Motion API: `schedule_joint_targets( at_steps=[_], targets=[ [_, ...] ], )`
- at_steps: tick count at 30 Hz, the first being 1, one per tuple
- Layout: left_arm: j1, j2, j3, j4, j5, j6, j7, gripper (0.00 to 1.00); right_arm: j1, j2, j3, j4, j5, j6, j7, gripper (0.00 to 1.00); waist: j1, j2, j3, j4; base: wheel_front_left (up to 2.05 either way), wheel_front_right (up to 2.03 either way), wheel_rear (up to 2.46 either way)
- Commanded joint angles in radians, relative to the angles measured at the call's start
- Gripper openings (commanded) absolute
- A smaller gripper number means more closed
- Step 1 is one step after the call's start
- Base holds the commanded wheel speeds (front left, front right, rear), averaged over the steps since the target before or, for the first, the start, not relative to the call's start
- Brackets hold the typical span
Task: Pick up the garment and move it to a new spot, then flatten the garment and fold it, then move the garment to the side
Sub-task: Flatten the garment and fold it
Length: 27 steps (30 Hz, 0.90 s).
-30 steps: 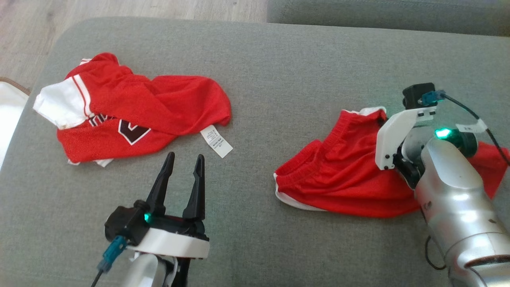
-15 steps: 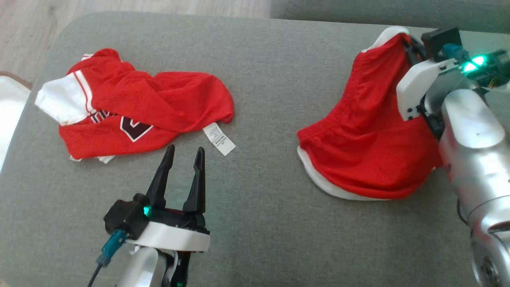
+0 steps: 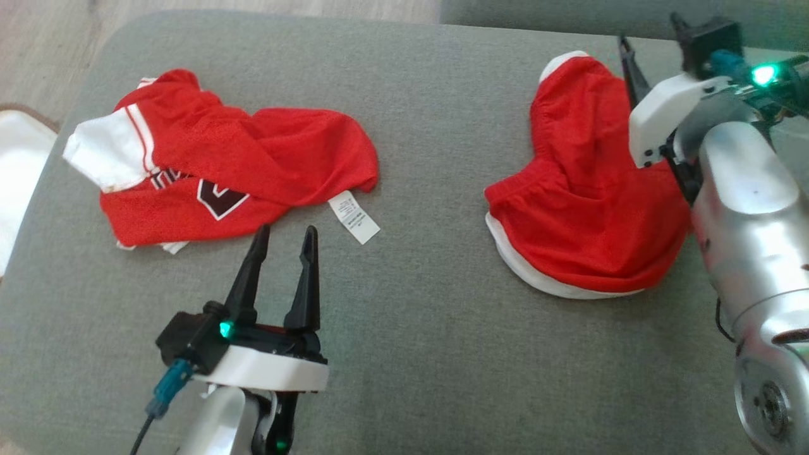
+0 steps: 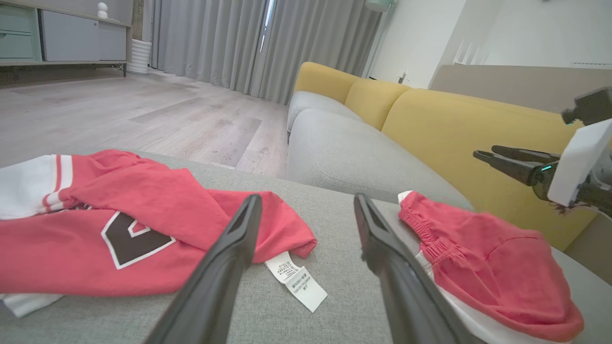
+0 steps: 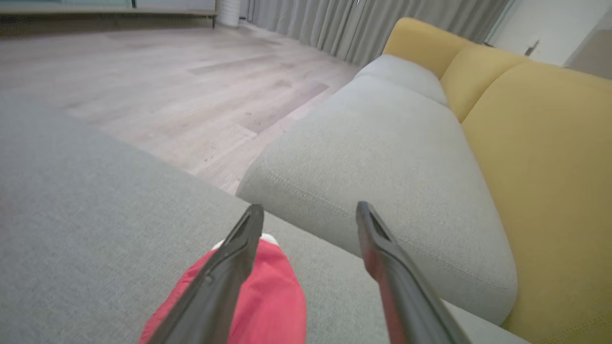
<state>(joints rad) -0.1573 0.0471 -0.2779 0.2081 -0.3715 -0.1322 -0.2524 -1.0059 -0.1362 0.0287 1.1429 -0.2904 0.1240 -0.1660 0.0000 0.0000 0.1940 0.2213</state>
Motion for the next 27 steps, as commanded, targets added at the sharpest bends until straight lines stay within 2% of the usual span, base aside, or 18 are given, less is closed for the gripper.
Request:
schedule_joint_targets(
  at_steps=[1,8,14,21,27],
  targets=[
    [-0.028,0.003,0.04,-0.037,-0.007,0.002,-0.009,1.0,-0.041,0.014,0.007,-0.028,0.008,0.007,-0.016,1.0,0.0,0.0,-0.005,-0.008,0.0,0.0,0.0],
    [-0.015,0.003,0.064,-0.053,-0.005,0.003,-0.009,1.0,0.054,0.056,-0.058,-0.104,0.106,0.007,-0.09,1.0,0.0,0.0,-0.048,-0.072,0.0,0.0,0.0],
    [0.012,0.003,0.075,-0.061,0.003,0.005,-0.009,1.0,0.272,0.084,-0.083,-0.327,0.245,0.007,-0.095,1.0,0.0,0.0,-0.097,-0.127,0.0,0.0,0.0],
    [0.036,0.003,0.09,-0.067,0.008,0.006,-0.009,1.0,0.597,0.086,-0.001,-0.558,0.478,0.007,-0.096,1.0,0.0,0.0,-0.124,-0.183,0.0,0.0,0.0],
    [0.04,0.003,0.091,-0.066,0.015,0.005,-0.009,1.0,0.766,0.086,0.049,-0.635,0.553,0.007,-0.096,1.0,0.0,0.0,-0.126,-0.21,0.0,0.0,0.0]
  ],
)
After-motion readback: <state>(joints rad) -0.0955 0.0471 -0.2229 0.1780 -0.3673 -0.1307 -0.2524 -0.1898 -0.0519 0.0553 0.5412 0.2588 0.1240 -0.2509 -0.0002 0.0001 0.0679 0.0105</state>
